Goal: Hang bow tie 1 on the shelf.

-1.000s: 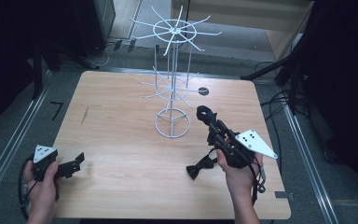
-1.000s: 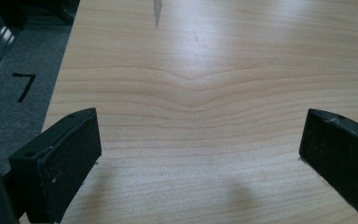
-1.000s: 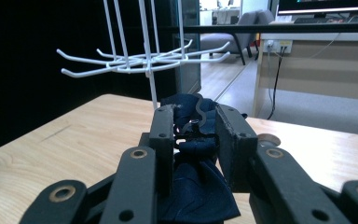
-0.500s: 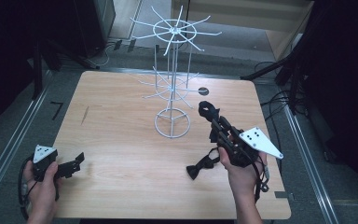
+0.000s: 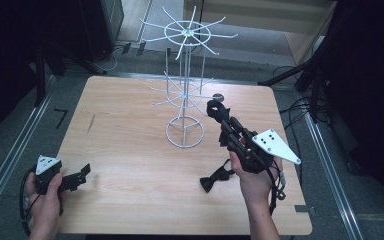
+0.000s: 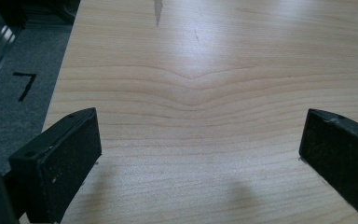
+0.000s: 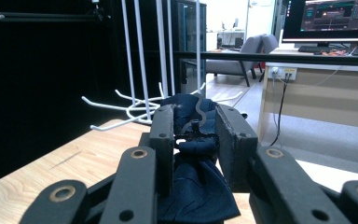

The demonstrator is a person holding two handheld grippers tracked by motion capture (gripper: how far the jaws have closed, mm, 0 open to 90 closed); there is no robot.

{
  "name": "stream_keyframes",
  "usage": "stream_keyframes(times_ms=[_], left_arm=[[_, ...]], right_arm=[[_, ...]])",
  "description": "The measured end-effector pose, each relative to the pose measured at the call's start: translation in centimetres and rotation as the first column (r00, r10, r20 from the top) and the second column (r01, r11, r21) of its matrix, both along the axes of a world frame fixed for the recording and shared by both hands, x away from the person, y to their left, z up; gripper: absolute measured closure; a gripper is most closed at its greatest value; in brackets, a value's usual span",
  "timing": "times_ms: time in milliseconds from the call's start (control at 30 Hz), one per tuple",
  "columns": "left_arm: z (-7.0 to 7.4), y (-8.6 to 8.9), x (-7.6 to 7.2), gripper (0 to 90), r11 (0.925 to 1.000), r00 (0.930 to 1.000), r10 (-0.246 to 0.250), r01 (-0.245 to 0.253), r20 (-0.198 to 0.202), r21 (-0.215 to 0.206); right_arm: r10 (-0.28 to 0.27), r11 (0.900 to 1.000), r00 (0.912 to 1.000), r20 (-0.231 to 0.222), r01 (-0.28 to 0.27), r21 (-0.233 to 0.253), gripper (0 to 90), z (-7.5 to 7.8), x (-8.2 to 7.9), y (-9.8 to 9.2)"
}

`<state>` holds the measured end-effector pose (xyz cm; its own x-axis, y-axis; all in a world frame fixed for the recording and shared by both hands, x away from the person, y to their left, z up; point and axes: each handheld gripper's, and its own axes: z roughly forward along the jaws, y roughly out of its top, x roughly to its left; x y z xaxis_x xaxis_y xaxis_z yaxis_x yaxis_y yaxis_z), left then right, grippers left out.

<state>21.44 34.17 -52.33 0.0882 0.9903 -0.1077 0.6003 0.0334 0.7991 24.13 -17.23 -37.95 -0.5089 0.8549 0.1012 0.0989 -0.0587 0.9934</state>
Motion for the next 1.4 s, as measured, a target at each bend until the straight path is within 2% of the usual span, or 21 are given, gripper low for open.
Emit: stream_keyframes(times_ms=[367,600,900,1033,1233,1400], left_arm=[[0.0,0.0,0.0,0.0,1.0000,1.0000,0.000,0.000,-0.001,-0.002],[0.0,0.0,0.0,0.0,1.0000,1.0000,0.000,0.000,0.000,-0.001],[0.0,-0.1,0.0,0.0,1.0000,1.0000,0.005,-0.005,0.008,-0.001],[0.0,0.0,0.0,0.0,1.0000,1.0000,0.004,-0.004,0.005,-0.002],[0.0,0.0,0.0,0.0,1.0000,1.0000,0.003,-0.003,0.005,-0.002],[0.0,0.0,0.0,0.0,1.0000,1.0000,0.002,-0.002,0.001,-0.002]], right_arm=[[0.005,1.000,1.0000,0.006,-0.005,-0.005,70.8,-0.3,0.8,1.6],[0.004,1.000,1.0000,-0.001,-0.004,-0.006,70.8,-1.2,0.7,2.1],[0.000,0.998,0.9999,0.017,0.001,-0.062,70.8,-2.4,0.2,2.7],[0.004,0.998,0.9997,0.022,-0.003,-0.068,70.8,-2.8,0.0,2.9],[0.023,0.998,0.9992,0.034,-0.022,-0.050,70.8,-2.4,-0.3,3.3],[0.031,0.998,0.9984,0.046,-0.028,-0.063,70.8,-2.4,-0.7,3.8]])
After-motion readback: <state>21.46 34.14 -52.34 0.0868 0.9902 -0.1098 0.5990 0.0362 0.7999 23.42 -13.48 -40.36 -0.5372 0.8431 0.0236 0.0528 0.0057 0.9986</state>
